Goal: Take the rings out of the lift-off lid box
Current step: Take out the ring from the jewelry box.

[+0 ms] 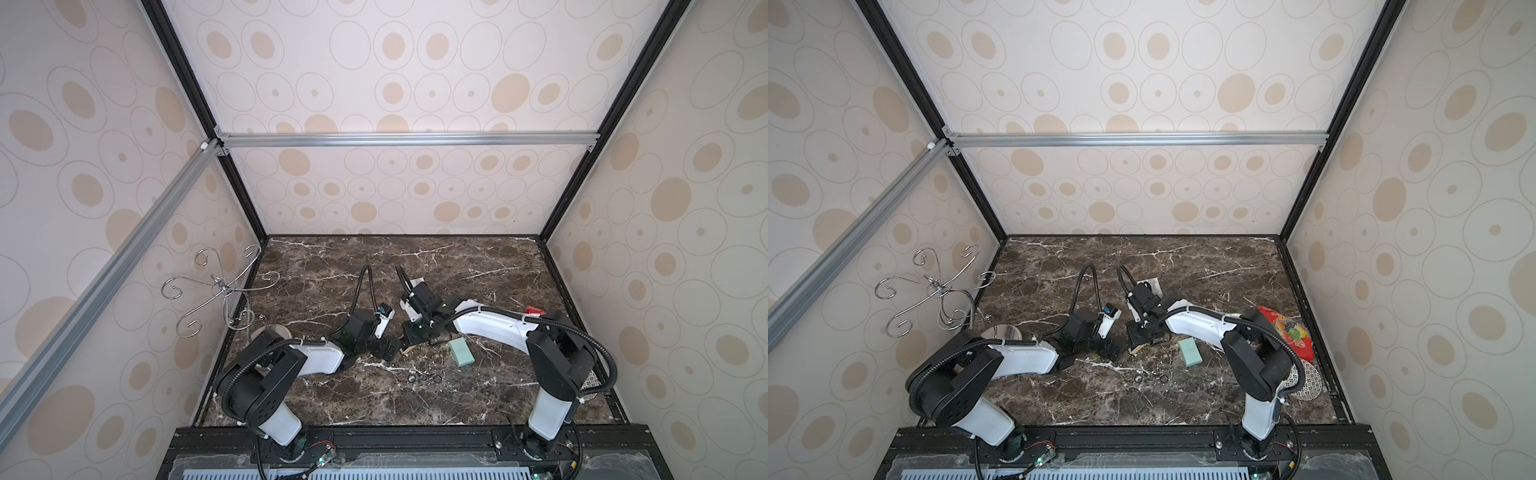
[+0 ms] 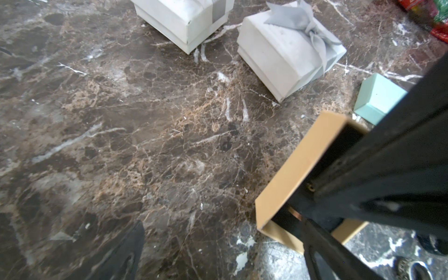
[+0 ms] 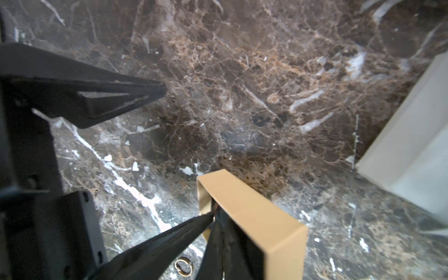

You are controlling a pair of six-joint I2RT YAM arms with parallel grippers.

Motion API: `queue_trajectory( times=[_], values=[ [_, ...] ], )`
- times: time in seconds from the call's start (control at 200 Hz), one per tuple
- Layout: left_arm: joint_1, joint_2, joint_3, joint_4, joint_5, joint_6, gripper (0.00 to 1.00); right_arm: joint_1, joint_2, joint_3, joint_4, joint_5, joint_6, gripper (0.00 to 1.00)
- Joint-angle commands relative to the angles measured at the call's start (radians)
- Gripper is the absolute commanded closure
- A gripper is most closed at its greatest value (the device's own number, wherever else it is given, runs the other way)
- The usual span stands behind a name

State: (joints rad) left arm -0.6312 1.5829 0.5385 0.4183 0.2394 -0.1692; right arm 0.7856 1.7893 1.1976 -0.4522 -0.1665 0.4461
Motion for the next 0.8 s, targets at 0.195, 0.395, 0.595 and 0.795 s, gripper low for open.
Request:
queue_trajectory(
  times=[0.195, 0.395, 0.595, 0.795],
  values=[
    [-0.007, 0.012, 0.041, 0.008, 0.008, 0.004, 0.00, -0.030, -0.063, -0.099, 0.129, -0.108, 0.061, 1.00],
    [-0.008, 0.020, 0.053, 0.001, 0.014, 0.011, 0.00, -0.061, -0.081, -0.166, 0.233, -0.174, 0.107, 1.00],
    [-0.008, 0.029, 0.062, -0.003, 0.015, 0.015, 0.00, -0.099, -0.103, -0.241, 0.360, -0.246, 0.165, 1.00],
    [-0.009, 0.034, 0.062, -0.008, 0.017, 0.018, 0.00, -0.140, -0.107, -0.332, 0.532, -0.329, 0.245, 1.00]
  ],
)
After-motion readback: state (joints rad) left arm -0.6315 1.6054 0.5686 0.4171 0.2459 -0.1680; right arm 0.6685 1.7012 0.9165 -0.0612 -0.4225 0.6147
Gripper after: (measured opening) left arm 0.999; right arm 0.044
